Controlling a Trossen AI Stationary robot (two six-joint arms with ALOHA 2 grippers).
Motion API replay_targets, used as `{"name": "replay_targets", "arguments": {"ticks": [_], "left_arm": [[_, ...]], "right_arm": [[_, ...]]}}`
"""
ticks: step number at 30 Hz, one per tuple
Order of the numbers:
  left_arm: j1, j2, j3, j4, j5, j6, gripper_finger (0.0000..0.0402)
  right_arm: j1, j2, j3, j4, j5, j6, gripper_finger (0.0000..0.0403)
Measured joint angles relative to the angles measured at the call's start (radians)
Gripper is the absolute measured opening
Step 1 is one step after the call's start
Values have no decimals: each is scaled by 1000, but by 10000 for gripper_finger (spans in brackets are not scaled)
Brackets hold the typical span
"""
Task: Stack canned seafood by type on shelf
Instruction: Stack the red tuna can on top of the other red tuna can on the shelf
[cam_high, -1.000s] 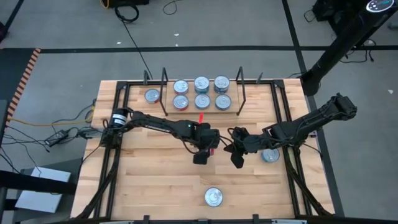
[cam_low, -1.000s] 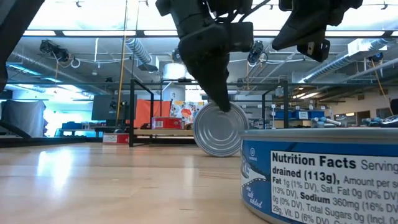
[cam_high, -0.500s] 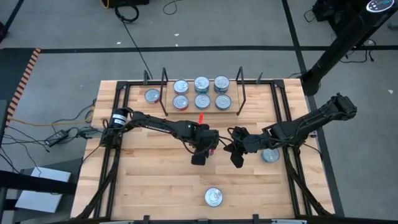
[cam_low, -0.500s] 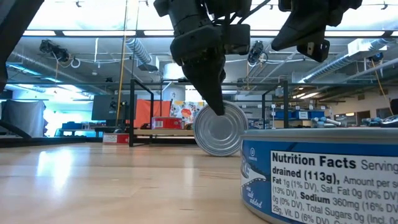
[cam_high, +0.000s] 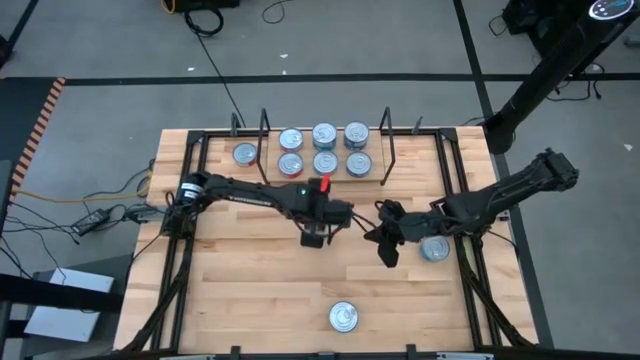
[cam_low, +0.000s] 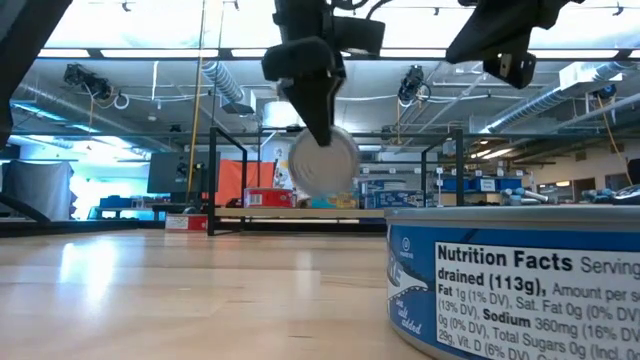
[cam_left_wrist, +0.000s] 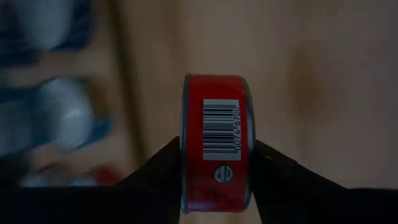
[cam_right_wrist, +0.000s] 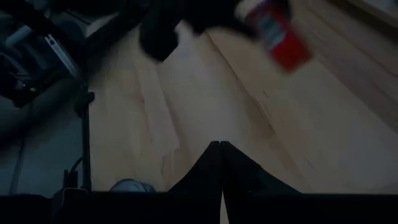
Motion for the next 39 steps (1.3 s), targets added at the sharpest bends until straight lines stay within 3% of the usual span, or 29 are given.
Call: {"name": "replay_targets", "arguments": {"ticks": [4, 10, 13, 21, 32, 39], "left_arm": [[35, 0, 67, -79, -99, -21, 150], [95, 0, 97, -106, -123, -36, 150], [135, 0, 97, -130, -170, -47, 150], [249, -29, 98, -148, -432, -52, 150], [435, -28, 42, -37, -439, 85, 150], [491, -28, -49, 107, -412, 130, 150]], "right_arm": [[11, -55, 0, -33, 0, 1, 11], [27, -162, 0, -16, 2, 0, 11], [51, -210, 1, -16, 52, -2, 11], [115, -254, 1, -16, 171, 9, 11], [121, -253, 1, -16, 181, 39, 11], [121, -253, 1, -16, 203, 40, 11]]}}
